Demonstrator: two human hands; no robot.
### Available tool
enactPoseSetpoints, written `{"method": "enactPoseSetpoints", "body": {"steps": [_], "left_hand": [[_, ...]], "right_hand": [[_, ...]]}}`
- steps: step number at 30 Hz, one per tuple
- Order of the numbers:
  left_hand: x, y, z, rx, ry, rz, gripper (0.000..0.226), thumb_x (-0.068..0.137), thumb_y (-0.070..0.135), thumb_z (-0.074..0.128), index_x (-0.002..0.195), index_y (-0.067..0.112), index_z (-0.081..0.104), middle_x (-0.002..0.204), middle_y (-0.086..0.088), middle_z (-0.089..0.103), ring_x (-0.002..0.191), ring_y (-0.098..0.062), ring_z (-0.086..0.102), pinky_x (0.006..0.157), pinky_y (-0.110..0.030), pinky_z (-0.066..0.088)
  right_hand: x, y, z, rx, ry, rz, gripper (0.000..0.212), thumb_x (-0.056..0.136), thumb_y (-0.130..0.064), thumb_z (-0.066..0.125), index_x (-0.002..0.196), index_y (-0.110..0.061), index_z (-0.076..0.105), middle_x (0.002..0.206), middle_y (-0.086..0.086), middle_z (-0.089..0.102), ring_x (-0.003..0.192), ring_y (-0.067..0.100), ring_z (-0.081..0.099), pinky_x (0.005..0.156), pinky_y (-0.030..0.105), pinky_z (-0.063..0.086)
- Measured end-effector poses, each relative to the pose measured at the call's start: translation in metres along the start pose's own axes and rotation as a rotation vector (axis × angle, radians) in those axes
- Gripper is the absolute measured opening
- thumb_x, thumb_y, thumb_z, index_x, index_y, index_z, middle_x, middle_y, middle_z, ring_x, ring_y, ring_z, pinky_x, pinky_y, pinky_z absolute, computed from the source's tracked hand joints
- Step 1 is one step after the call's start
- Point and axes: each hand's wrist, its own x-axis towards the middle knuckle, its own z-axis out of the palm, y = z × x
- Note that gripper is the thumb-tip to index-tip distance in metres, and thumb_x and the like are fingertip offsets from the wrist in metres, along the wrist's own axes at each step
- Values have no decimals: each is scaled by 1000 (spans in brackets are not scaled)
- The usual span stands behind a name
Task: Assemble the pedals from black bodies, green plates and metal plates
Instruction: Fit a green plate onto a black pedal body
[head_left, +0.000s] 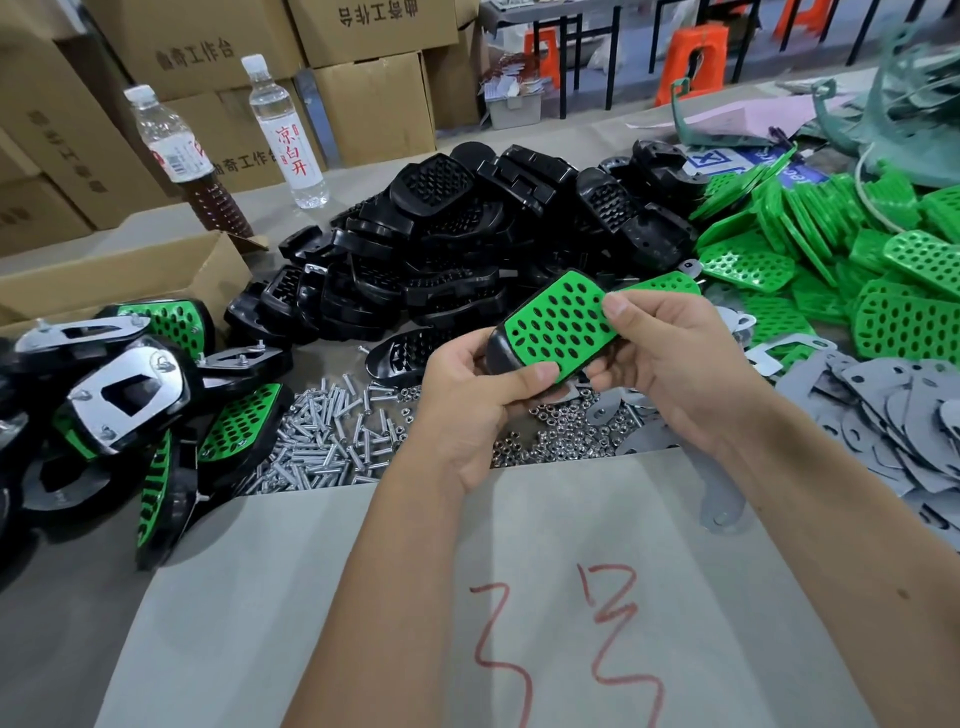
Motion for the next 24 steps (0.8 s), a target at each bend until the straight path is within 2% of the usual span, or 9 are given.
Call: {"method": "enactPoseSetpoints", "body": {"steps": [3, 6, 10, 14, 18, 21, 24], "left_hand": [[-2, 5, -2, -17, -12, -2, 47, 66, -4, 78, 112, -5, 66, 103, -19, 78, 84, -29, 78, 62, -29, 62], [-1, 3, -1, -24, 32, 30, 35, 79, -13, 74, 112, -3, 68, 105, -18, 78, 89, -30, 78, 68, -30, 63], [2, -2, 2, -37, 130, 48, 15, 97, 2, 68, 112, 2, 73, 109, -15, 79, 98, -32, 78, 74, -31, 64], [6, -3, 0, 17, 227, 56, 11, 100, 2, 65, 106, 4, 74, 99, -10, 81, 91, -27, 79, 72, -35, 65], [6, 1, 0, 43, 291, 61, 7, 98, 0, 67, 102, 2, 73, 90, -6, 81, 83, -24, 79, 66, -33, 64], [5, 4, -3, 9, 258, -25, 7, 98, 1, 68, 102, 1, 73, 93, -10, 81, 83, -25, 80, 67, -34, 64], [3, 5, -7, -26, 191, -82, 11, 99, -3, 63, 105, -3, 72, 106, -19, 78, 92, -28, 79, 71, -36, 65]], "right_hand": [[-1, -2, -2, 36, -61, -1, 29, 109, -15, 49, 109, 6, 69, 83, 16, 74, 58, 16, 64, 55, 23, 57], [-1, -2, -2, 22, -53, 4, 30, 110, -15, 48, 113, 6, 68, 89, 19, 73, 61, 17, 65, 57, 25, 58], [0, 0, 1, -10, 10, 21, 27, 111, -13, 46, 112, 5, 66, 99, 23, 75, 68, 26, 73, 61, 27, 61], [-1, 2, 6, -26, -9, 55, 19, 110, -9, 47, 106, 0, 64, 101, 23, 77, 77, 36, 78, 66, 32, 64], [-2, 1, 7, -94, -1, 84, 20, 110, -11, 49, 110, -5, 68, 102, 15, 78, 87, 34, 77, 63, 33, 63], [-2, 2, 3, -89, 6, 75, 22, 108, -10, 52, 114, -5, 73, 106, 12, 79, 95, 28, 77, 66, 31, 63], [0, 4, 1, -80, 25, 82, 21, 107, -6, 53, 109, -4, 74, 101, 12, 80, 90, 27, 78, 66, 28, 62]]}}
